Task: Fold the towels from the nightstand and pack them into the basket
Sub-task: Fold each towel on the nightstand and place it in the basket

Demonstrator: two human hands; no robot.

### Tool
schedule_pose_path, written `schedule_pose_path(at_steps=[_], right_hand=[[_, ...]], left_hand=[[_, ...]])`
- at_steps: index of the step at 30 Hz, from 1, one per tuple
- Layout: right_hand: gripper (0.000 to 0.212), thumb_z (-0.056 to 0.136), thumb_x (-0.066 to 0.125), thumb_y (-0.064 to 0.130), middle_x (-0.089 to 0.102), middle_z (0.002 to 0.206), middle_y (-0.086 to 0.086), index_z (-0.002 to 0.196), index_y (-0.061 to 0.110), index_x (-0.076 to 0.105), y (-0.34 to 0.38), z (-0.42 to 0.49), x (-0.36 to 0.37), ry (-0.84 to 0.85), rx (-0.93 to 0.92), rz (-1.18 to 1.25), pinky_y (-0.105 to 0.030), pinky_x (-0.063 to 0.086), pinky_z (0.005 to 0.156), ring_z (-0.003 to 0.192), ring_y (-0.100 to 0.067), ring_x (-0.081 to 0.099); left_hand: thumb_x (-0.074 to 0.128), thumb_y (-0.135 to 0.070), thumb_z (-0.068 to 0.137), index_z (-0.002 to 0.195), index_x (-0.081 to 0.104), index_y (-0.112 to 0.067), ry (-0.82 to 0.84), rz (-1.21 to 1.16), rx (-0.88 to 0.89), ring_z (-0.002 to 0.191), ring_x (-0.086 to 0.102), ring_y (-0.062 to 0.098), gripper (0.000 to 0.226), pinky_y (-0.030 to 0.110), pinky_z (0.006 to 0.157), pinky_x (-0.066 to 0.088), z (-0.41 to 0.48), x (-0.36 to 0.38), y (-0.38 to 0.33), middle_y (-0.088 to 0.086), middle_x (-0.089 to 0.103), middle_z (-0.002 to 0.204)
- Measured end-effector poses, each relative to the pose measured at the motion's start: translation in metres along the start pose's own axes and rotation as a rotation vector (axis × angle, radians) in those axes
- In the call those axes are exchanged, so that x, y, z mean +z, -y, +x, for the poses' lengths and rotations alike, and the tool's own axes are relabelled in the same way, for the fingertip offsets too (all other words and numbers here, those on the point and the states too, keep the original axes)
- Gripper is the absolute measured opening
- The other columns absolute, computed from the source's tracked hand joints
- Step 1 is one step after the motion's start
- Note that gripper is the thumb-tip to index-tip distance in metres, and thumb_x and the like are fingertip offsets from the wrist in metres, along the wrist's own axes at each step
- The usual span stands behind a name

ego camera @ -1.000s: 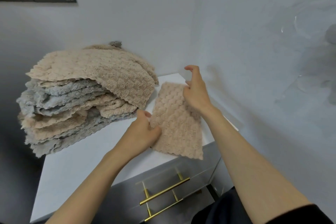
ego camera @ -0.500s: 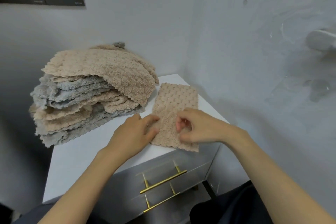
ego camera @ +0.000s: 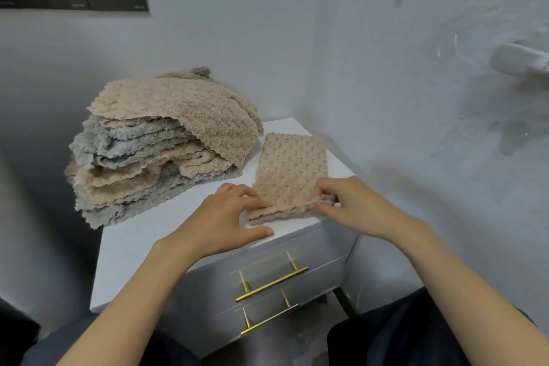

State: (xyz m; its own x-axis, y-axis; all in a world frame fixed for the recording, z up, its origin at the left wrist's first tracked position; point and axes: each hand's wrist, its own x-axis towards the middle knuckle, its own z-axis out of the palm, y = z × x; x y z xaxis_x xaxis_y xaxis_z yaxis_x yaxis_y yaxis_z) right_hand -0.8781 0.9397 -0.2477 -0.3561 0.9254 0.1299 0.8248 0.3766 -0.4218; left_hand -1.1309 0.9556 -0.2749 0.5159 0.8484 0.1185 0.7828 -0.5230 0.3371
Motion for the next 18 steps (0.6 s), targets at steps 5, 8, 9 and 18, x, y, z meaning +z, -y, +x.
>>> schedule_pose_path(at_steps=[5,8,9,18], right_hand=[[0.014,0.092,0.058,0.027,0.051,0.059,0.005,0.081,0.03,0.052,-0.007,-0.001,-0.011,0.064,0.138,0.099,-0.018,0.033,0.051,0.052,-0.003,0.043],[0.008,0.094,0.054,0.032,0.068,0.084,-0.006,0.091,0.026,0.058,-0.009,-0.002,-0.008,0.04,0.211,0.116,-0.03,0.045,0.069,0.076,-0.018,0.059],[0.009,0.094,0.054,0.032,0.068,0.085,-0.006,0.091,0.025,0.058,-0.01,-0.002,-0.008,0.02,0.232,0.109,-0.03,0.044,0.068,0.077,-0.02,0.058],[0.018,0.083,0.066,0.032,0.057,0.076,0.014,0.1,0.026,0.062,-0.02,0.004,0.004,-0.138,0.456,0.174,-0.015,0.035,0.058,0.073,0.002,0.054]], left_hand=[[0.053,-0.057,0.087,0.123,0.061,-0.032,-0.053,-0.023,0.021,0.114,0.043,0.008,0.044,0.032,0.098,0.038,0.005,0.004,-0.003,-0.016,0.055,0.119],[0.048,-0.051,0.092,0.098,0.072,-0.026,-0.094,-0.095,-0.029,0.103,0.049,0.015,0.035,0.036,0.092,0.041,0.011,0.004,-0.003,-0.011,0.06,0.103],[0.049,-0.05,0.092,0.084,0.072,-0.027,-0.115,-0.141,-0.063,0.099,0.051,0.017,0.034,0.038,0.091,0.042,0.013,0.004,-0.003,-0.008,0.061,0.096],[0.04,-0.047,0.098,0.061,0.07,-0.02,-0.224,-0.28,-0.278,0.1,0.06,0.028,0.055,0.045,0.093,0.044,0.029,0.009,-0.007,-0.011,0.065,0.068]])
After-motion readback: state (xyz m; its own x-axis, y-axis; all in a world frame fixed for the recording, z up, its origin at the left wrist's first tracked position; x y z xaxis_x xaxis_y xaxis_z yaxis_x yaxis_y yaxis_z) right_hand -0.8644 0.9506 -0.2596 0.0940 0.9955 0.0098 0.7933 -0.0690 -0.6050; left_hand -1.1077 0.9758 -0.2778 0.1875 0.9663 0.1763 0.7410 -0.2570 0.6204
